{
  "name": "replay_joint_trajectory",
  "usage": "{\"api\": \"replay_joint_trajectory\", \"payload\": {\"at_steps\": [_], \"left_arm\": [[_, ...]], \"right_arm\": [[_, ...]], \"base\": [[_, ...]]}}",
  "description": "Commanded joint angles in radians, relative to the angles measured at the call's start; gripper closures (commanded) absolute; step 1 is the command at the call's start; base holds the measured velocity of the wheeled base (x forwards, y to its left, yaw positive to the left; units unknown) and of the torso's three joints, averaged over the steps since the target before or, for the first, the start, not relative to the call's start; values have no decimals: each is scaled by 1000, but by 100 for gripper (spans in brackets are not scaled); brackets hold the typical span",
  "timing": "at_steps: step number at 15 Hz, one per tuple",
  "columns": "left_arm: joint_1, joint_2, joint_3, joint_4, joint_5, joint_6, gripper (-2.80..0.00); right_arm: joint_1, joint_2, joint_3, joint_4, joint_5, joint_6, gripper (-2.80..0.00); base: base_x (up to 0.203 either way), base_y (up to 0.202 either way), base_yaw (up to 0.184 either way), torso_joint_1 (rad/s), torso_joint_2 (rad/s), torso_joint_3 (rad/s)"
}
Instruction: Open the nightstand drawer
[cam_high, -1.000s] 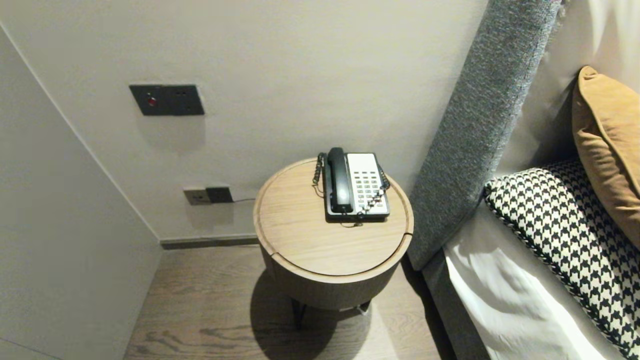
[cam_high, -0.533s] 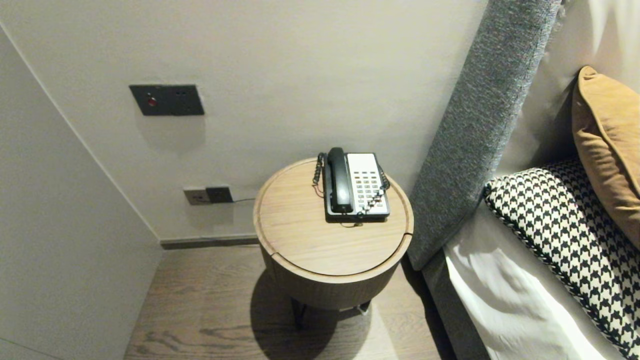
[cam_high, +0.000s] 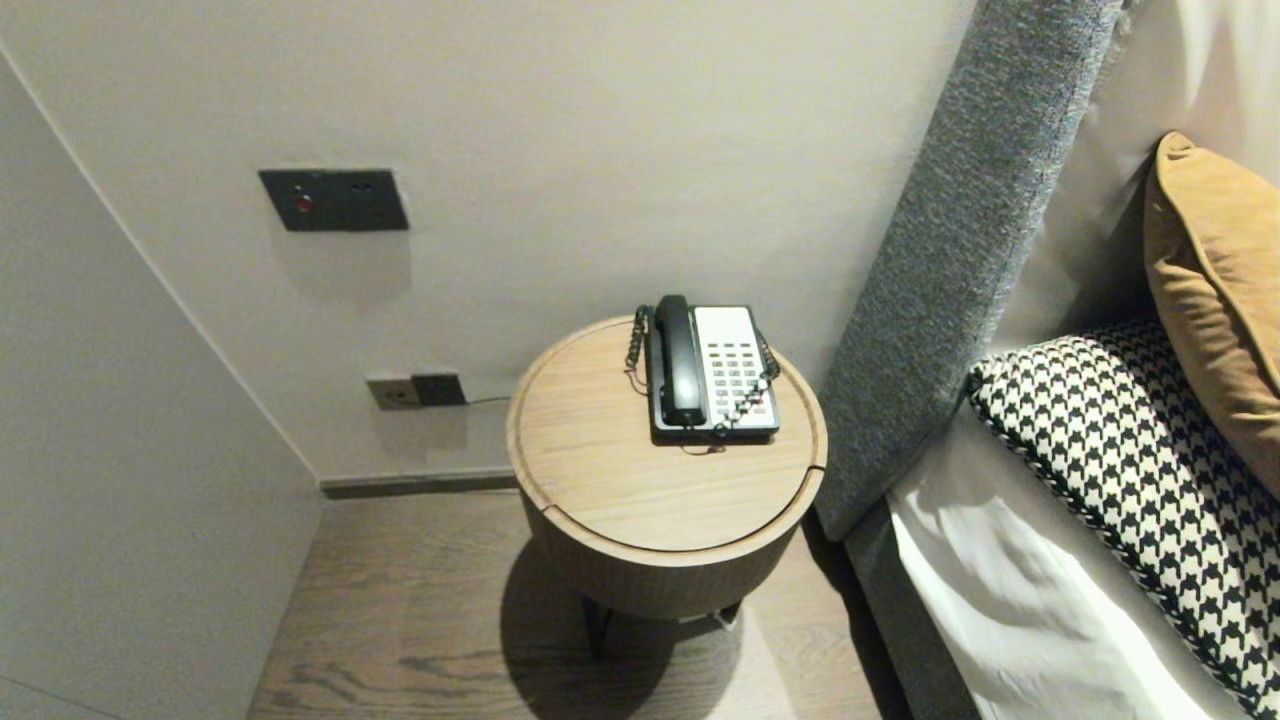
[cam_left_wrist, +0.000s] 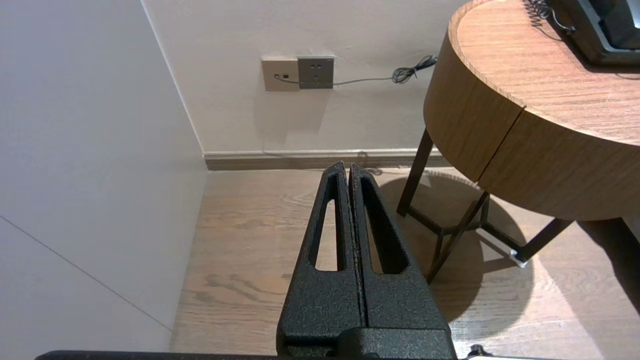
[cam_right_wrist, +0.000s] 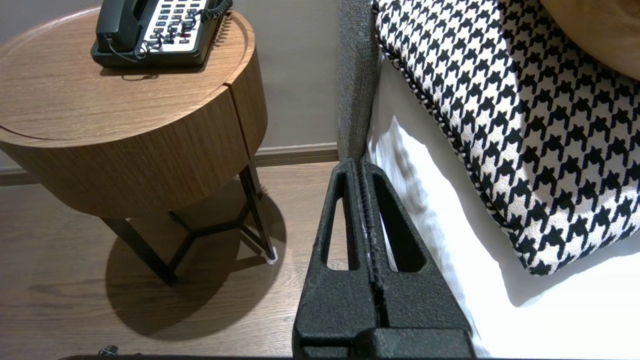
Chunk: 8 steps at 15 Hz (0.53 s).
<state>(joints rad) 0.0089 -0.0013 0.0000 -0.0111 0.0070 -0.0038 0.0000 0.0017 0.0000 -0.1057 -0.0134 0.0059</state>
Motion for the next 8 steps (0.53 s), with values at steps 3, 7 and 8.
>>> {"api": "replay_joint_trajectory", "payload": {"at_steps": [3, 7, 8], "left_arm": [[0, 0, 0, -1, 1, -1, 0], [0, 0, 0, -1, 1, -1, 0], [0, 0, 0, -1, 1, -1, 0]], "right_arm": [[0, 1, 40, 3, -3, 5, 0], [0, 3, 40, 3, -3, 11, 0], [0, 3, 40, 3, -3, 13, 0]], "base": [[0, 0, 0, 0, 0, 0], [0, 0, 0, 0, 0, 0], [0, 0, 0, 0, 0, 0]]}}
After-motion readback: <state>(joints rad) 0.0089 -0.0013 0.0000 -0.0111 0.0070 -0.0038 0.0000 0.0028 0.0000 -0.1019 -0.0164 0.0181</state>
